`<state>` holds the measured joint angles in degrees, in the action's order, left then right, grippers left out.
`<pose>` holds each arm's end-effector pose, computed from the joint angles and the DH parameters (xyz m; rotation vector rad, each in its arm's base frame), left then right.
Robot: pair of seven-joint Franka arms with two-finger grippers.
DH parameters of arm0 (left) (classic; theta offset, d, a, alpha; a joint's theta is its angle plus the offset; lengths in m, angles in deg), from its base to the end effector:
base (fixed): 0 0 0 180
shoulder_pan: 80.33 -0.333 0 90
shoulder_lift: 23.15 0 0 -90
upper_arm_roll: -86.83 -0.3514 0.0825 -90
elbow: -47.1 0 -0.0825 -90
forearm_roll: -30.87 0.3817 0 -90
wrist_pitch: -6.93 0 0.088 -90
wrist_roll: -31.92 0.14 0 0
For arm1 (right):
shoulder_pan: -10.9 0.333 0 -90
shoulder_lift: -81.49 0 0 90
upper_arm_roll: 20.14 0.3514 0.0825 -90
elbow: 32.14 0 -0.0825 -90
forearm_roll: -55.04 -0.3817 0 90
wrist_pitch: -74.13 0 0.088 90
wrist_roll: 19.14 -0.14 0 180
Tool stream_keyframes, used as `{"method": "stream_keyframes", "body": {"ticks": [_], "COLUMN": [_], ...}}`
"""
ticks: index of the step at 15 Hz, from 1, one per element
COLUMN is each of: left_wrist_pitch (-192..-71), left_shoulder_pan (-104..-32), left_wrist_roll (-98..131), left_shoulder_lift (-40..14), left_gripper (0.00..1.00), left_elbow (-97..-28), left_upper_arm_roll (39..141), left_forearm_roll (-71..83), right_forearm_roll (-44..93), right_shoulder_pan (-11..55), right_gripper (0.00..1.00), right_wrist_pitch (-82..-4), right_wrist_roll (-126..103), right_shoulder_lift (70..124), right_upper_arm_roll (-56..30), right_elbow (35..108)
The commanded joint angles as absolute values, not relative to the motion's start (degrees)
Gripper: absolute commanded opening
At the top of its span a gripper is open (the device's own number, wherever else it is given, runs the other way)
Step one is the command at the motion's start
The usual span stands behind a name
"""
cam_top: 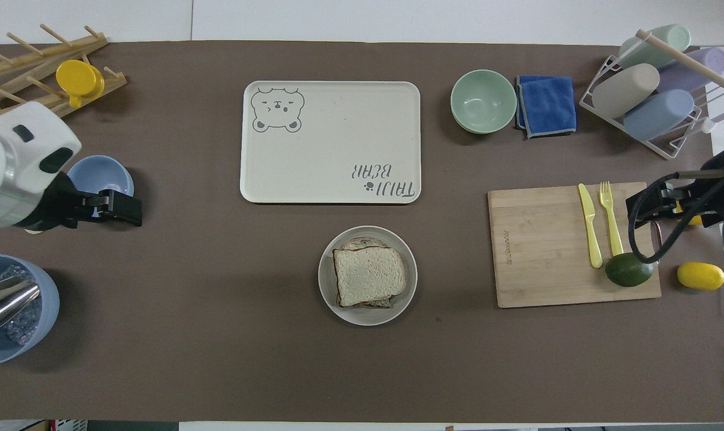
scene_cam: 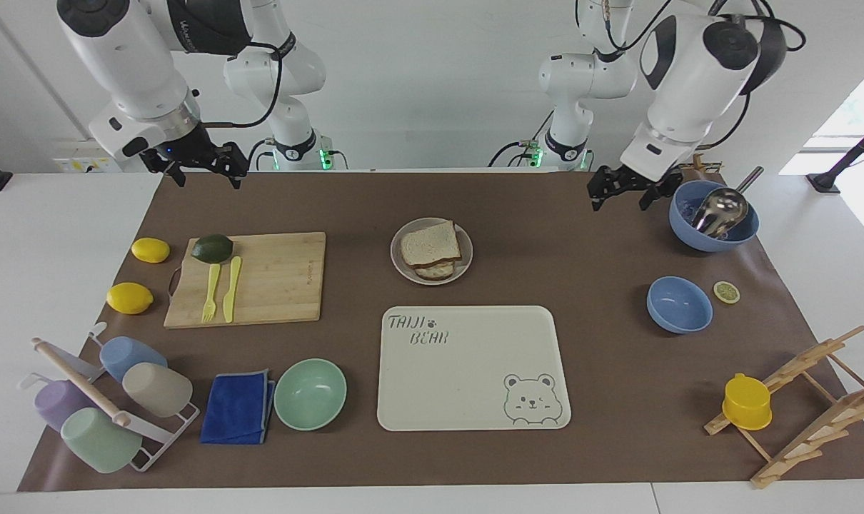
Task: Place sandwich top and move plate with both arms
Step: 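Reach the left gripper to the rim of the sandwich plate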
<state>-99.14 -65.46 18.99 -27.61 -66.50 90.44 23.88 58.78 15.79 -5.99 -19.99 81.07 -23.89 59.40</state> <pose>0.4918 -0.1792 0.4987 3.0450 -0.0907 -0.1246 0.5229 0.0003 0.6061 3.0597 0.0002 -0.2929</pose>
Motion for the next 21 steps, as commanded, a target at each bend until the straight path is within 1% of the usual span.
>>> {"method": "stream_keyframes", "body": {"ticks": [1, 2, 4, 7, 9, 11, 13, 14, 15, 17, 18, 21], "left_wrist_pitch": [-104.2, -106.4, -112.9, -120.7, -122.9, -124.6, -128.9, -129.4, -129.4, -129.5, -129.5, -129.6], "left_shoulder_pan": [-62.2, -60.4, -58.4, -54.3, -52.2, -50.3, -48.9, -48.8, -48.3, -48.1, -48.1, -46.8], "left_wrist_roll": [18.5, 18.4, 18.2, 15.0, 14.5, 12.8, 9.1, 8.8, 8.8, 8.8, 8.7, 8.6], "left_shoulder_lift": [-25.8, -25.3, -25.3, -23.5, -22.2, -19.7, -18.2, -17.7, -17.6, -17.3, -17.3, -17.0], "left_gripper": [1.0, 1.0, 1.0, 0.99, 0.99, 0.99, 0.96, 0.92, 0.86, 0.71, 0.67, 0.62], "left_elbow": [-70.3, -71.6, -76.5, -80.9, -81.8, -81.9, -82.8, -83.0, -83.0, -83.0, -83.0, -83.1], "left_upper_arm_roll": [89.6, 89.6, 89.6, 89.6, 89.6, 89.6, 89.6, 89.6, 89.6, 89.6, 89.6, 89.6], "left_forearm_roll": [21.9, 21.8, 21.7, 19.9, 19.4, 15.1, 14.2, 13.9, 12.9, 11.6, 11.5, 9.2], "right_forearm_roll": [57.9, 58.0, 57.9, 57.9, 57.9, 57.9, 57.8, 57.7, 57.2, 57.0, 56.9, 56.8], "right_shoulder_pan": [14.4, 14.2, 13.5, 11.9, 11.6, 11.4, 11.3, 11.3, 11.4, 12.0, 12.0, 12.1], "right_gripper": [1.0, 1.0, 1.0, 1.0, 1.0, 1.0, 1.0, 1.0, 1.0, 1.0, 1.0, 1.0], "right_wrist_pitch": [-6.4, -6.6, -6.5, -6.3, -6.3, -6.1, -4.8, -4.8, -4.8, -4.7, -4.9, -6.3], "right_wrist_roll": [-18.3, -18.3, -18.1, -16.5, -16.7, -16.5, -16.6, -16.8, -16.6, -17.0, -17.1, -17.0], "right_shoulder_lift": [80.3, 80.3, 80.3, 80.4, 80.3, 80.4, 80.4, 80.4, 80.4, 80.3, 80.2, 79.8], "right_upper_arm_roll": [-23.7, -23.5, -23.5, -23.1, -22.6, -22.3, -22.3, -22.8, -23.3, -24.5, -25.1, -24.5], "right_elbow": [59.8, 59.8, 59.8, 59.8, 59.8, 59.8, 59.6, 59.5, 59.2, 58.7, 58.7, 59.6]}}
